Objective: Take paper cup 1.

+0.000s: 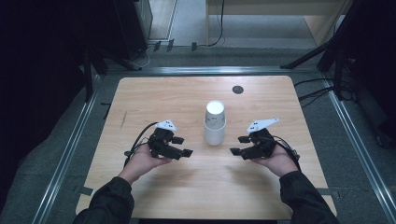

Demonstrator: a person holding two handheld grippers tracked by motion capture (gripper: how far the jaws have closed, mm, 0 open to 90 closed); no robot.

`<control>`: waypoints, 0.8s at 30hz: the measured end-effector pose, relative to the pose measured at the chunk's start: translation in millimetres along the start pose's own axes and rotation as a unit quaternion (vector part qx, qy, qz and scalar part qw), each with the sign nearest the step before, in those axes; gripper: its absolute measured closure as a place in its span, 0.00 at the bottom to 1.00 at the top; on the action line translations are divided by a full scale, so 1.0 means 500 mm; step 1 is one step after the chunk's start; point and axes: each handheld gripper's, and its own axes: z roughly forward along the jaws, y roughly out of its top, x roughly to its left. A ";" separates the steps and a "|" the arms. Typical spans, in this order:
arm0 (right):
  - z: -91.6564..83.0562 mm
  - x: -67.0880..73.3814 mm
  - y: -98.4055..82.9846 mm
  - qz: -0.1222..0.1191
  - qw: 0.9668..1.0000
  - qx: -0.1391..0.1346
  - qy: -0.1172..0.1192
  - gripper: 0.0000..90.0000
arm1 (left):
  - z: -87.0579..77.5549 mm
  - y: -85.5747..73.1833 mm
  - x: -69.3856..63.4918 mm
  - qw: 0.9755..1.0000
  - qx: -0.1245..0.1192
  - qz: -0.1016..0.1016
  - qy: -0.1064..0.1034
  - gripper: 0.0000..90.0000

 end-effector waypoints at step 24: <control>-0.039 -0.024 0.090 -0.049 0.997 0.054 0.022 0.37 | -0.008 -0.003 0.003 1.000 -0.001 0.009 -0.007 0.33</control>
